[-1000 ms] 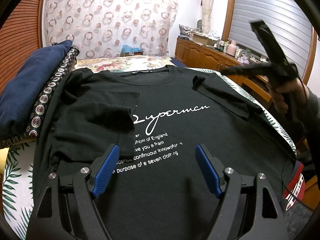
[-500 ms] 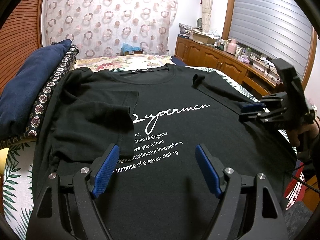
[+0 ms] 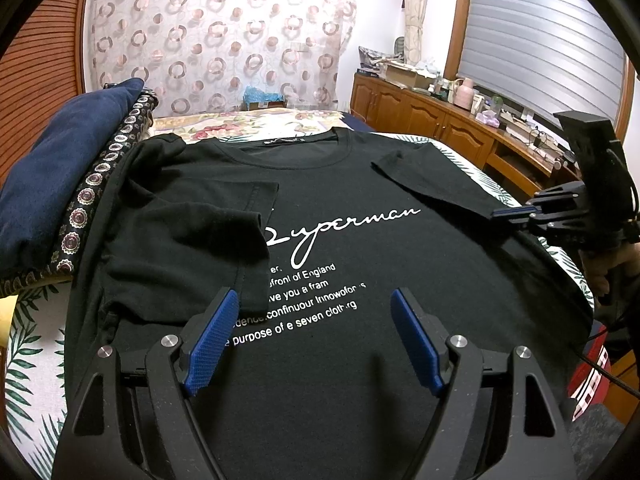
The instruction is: Fold small clothes
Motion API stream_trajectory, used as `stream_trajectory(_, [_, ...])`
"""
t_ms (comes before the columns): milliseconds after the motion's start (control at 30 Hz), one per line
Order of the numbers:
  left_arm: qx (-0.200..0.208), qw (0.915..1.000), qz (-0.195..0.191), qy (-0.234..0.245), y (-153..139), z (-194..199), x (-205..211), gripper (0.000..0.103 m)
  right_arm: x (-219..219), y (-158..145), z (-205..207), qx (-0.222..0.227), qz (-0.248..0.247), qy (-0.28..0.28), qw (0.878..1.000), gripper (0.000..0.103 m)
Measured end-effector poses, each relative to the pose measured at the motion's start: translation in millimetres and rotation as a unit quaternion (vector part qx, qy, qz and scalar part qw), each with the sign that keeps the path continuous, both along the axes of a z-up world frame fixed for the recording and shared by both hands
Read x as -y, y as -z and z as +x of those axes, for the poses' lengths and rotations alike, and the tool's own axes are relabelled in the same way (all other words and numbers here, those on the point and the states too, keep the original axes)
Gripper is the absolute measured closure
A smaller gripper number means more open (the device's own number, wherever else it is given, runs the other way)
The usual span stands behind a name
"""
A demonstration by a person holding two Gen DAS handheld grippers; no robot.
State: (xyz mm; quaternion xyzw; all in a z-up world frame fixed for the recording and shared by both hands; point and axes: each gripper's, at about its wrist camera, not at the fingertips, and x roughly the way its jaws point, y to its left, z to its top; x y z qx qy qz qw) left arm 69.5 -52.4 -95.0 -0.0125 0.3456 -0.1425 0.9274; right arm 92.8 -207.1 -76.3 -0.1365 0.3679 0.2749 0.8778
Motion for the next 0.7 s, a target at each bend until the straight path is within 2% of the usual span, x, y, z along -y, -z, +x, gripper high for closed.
stream_trajectory(67, [0.0,1.0,-0.003,0.0,0,0,-1,0.024,-2,2,2,0.003,-0.01,-0.002,1.0,0.098])
stream_trajectory(200, [0.001,0.9999,-0.013,0.0,-1,1,-4,0.024,2,1,10,-0.004,-0.006,0.011,1.0,0.086])
stream_trajectory(267, [0.001,0.9999,-0.012,0.002,-3,2,-6,0.024,8,-4,13,0.003,-0.007,0.015,1.0,0.074])
stream_trajectory(333, [0.003,1.0,-0.007,0.003,-8,4,-10,0.024,10,-9,19,0.014,-0.008,0.021,1.0,0.054])
stream_trajectory(367, [0.007,1.0,-0.005,0.0,-12,5,-13,0.024,11,-11,23,0.017,-0.007,0.025,1.0,0.05])
stream_trajectory(600, [0.035,0.9986,0.034,-0.019,-41,30,-40,0.024,23,-9,66,0.04,-0.016,0.07,0.997,0.049])
stream_trajectory(700, [0.034,0.9978,0.05,-0.025,-51,51,-52,0.033,25,4,85,0.026,-0.017,0.083,0.996,0.049])
